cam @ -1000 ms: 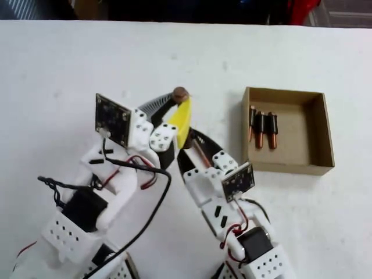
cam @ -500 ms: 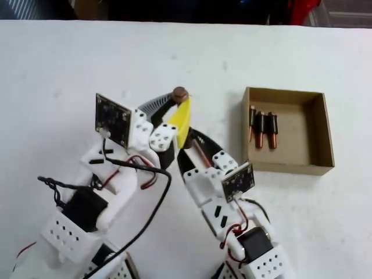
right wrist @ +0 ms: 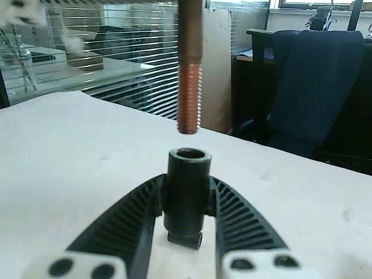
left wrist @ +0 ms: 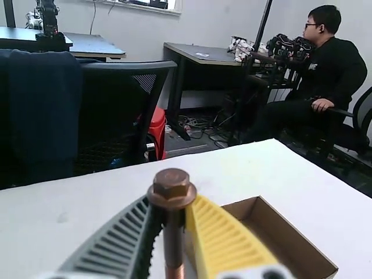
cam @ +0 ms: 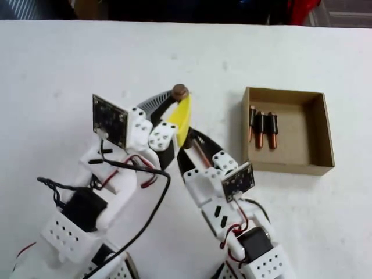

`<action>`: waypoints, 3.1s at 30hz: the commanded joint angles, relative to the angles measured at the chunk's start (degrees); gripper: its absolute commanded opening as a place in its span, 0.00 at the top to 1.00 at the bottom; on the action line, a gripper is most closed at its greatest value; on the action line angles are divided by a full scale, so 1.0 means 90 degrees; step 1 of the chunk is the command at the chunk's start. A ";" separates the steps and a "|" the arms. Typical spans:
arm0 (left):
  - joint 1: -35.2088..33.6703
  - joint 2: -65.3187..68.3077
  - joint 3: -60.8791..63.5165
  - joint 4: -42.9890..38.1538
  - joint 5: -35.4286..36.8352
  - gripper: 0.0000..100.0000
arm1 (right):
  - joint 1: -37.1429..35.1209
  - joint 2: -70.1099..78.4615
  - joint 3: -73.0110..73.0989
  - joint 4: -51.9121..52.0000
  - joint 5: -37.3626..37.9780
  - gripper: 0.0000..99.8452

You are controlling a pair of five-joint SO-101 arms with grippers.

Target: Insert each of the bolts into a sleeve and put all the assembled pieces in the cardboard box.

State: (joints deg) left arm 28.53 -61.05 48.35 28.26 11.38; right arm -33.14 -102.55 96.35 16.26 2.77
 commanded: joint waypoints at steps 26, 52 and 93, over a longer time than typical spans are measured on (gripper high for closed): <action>0.0239 -0.0142 0.1231 -0.0254 -0.0020 0.98 | -0.0005 -0.0073 0.0049 -0.0005 0.0098 0.96; 0.0181 -0.0142 0.1280 -0.0215 -0.0059 0.96 | 0.0005 -0.0073 0.0049 -0.0005 0.0098 0.96; -0.1421 -0.0151 -0.0195 0.0957 -0.0068 0.92 | 0.0063 -0.0073 0.0049 -0.0005 0.0098 0.96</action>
State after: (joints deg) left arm 19.12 -61.14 52.22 30.73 11.30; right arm -33.23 -102.55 96.35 16.35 2.86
